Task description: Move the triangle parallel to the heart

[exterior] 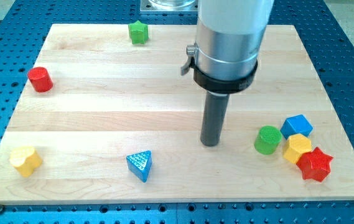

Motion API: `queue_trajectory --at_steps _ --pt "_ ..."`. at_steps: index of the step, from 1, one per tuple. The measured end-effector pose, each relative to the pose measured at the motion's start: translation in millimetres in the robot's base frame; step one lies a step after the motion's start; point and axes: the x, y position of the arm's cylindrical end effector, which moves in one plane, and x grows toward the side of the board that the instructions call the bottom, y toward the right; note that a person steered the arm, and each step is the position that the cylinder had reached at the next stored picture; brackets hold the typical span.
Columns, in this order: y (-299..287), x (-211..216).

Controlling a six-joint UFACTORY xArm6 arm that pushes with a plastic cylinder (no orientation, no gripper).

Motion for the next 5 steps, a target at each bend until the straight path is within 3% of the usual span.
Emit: queue_trajectory --at_steps 1,2,3,5 --pt "6 2" --pt "-3 57" --pt "-58 91" --pt "-144 81"
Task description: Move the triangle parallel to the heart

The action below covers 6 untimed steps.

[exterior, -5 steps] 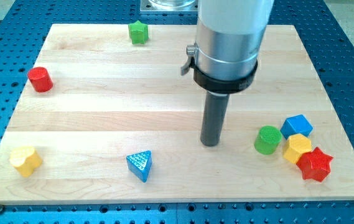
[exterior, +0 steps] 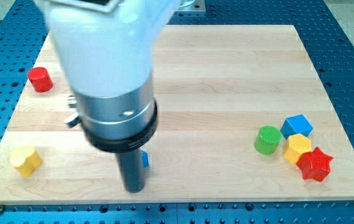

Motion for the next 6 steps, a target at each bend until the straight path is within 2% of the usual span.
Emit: queue_trajectory --at_steps 1,2,3,4,5,6 --pt "-57 -10" --pt "-23 -50" --pt "63 -73" --pt "113 -77" --pt "97 -77" --pt "24 -61"
